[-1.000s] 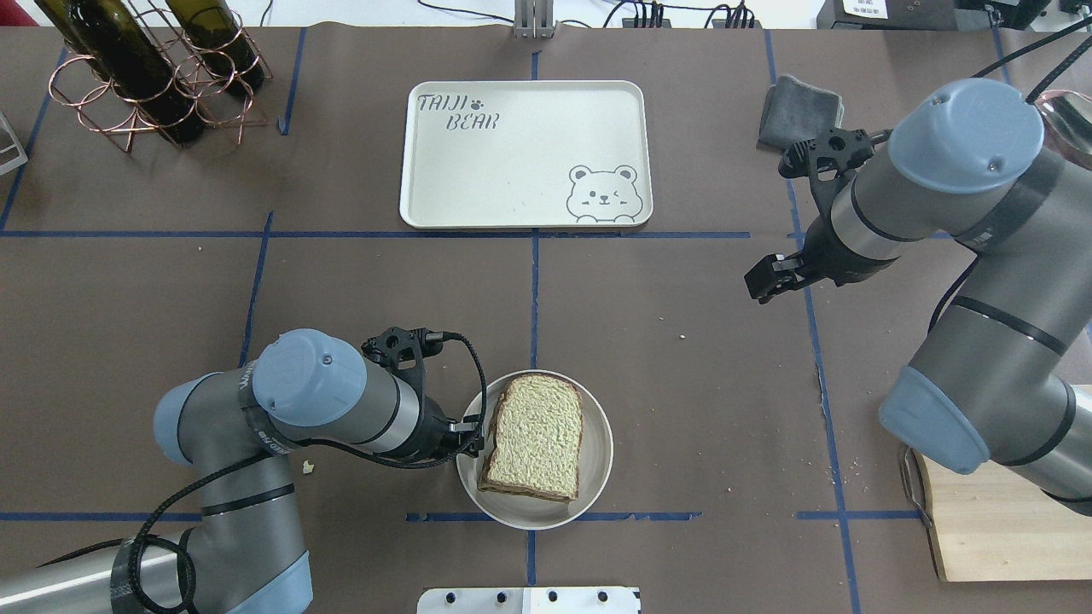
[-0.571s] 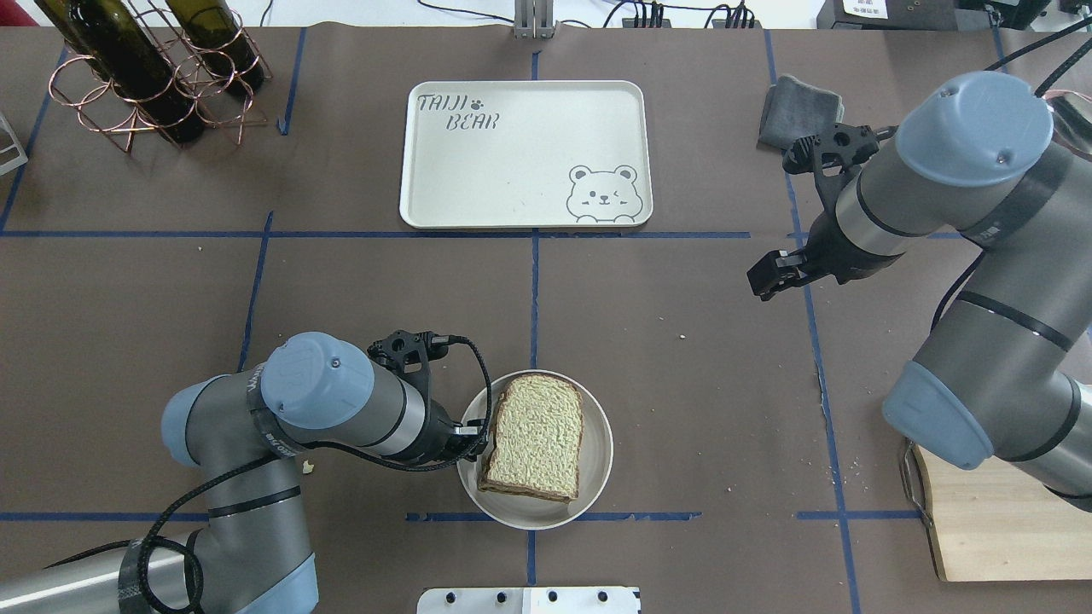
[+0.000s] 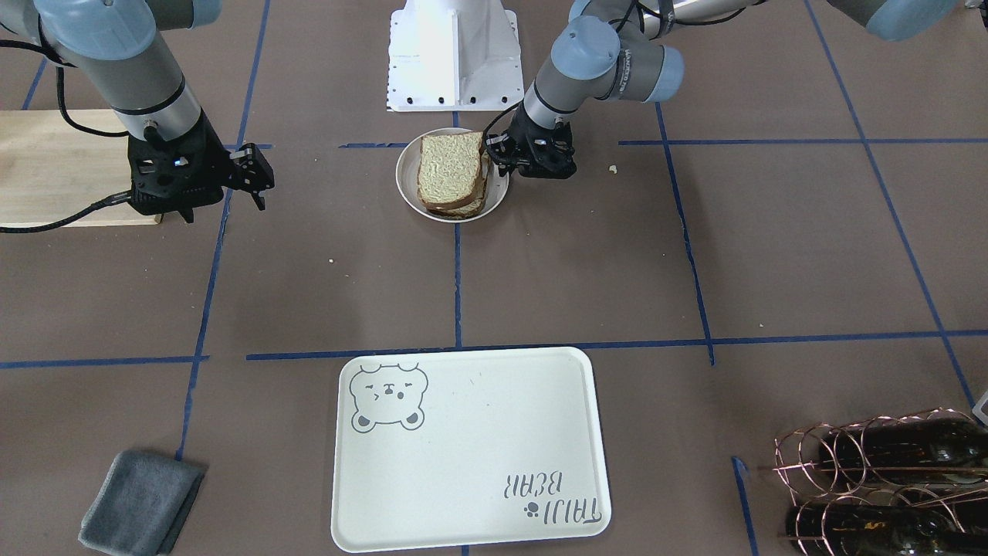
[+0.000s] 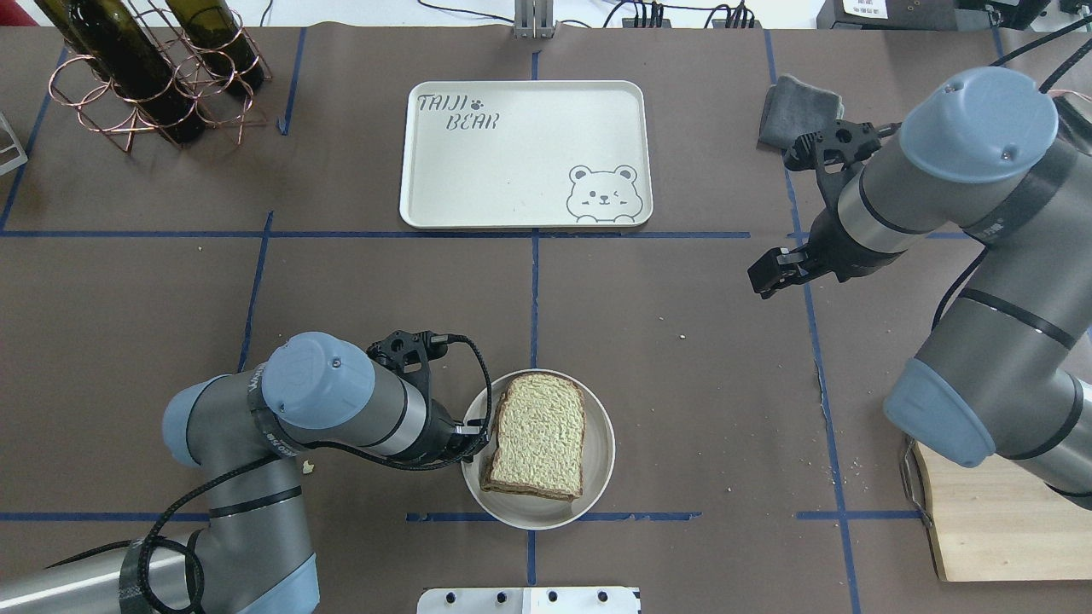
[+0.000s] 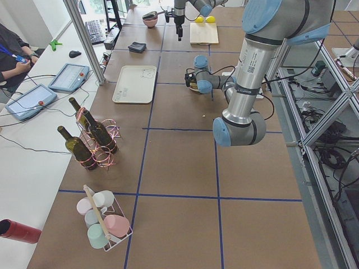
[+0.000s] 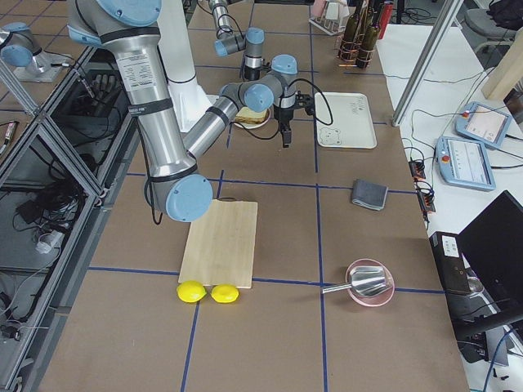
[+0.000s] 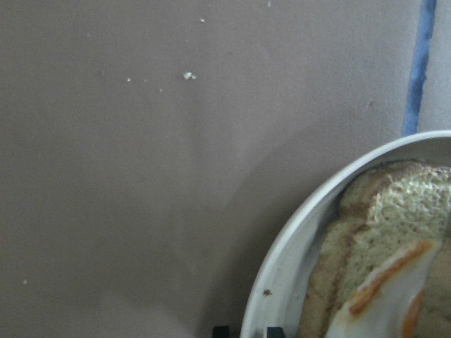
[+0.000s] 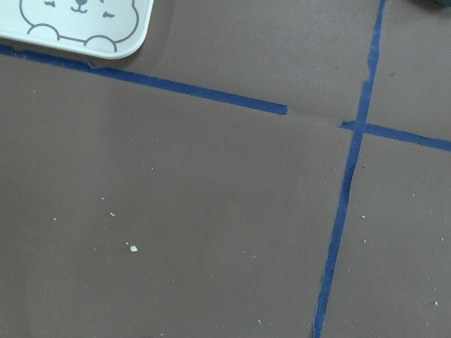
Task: Make sandwich and place on tray
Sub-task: 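Close the left gripper on the white plate rim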
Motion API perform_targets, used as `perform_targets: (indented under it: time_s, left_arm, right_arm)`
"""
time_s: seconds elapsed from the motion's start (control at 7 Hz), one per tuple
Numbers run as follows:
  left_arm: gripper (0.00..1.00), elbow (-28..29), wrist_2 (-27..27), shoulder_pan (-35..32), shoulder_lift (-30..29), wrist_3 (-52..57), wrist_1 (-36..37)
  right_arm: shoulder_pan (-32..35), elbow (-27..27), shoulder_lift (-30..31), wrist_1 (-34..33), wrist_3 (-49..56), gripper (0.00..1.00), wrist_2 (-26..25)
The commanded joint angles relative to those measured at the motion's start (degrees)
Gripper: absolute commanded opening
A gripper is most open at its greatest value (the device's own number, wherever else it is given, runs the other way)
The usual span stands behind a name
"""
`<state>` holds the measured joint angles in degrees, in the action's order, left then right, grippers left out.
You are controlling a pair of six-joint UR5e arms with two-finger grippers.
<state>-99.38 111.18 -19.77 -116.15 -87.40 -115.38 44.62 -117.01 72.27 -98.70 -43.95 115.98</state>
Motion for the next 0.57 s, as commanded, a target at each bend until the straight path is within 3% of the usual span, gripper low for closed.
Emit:
perform_targets:
  time_s: [0.0, 0.43]
  left_arm:
    - [0.0, -1.3, 0.2, -0.2, 0.2, -0.4, -0.3]
    - [0.0, -2.7, 1.8, -1.8, 2.6, -3.9, -11.0]
  right_arm:
    - [1.0, -0.1, 0.4, 0.0, 0.0, 1.0, 0.6]
    - [4.2, -0.1, 1.4, -0.1, 2.2, 1.0, 2.8]
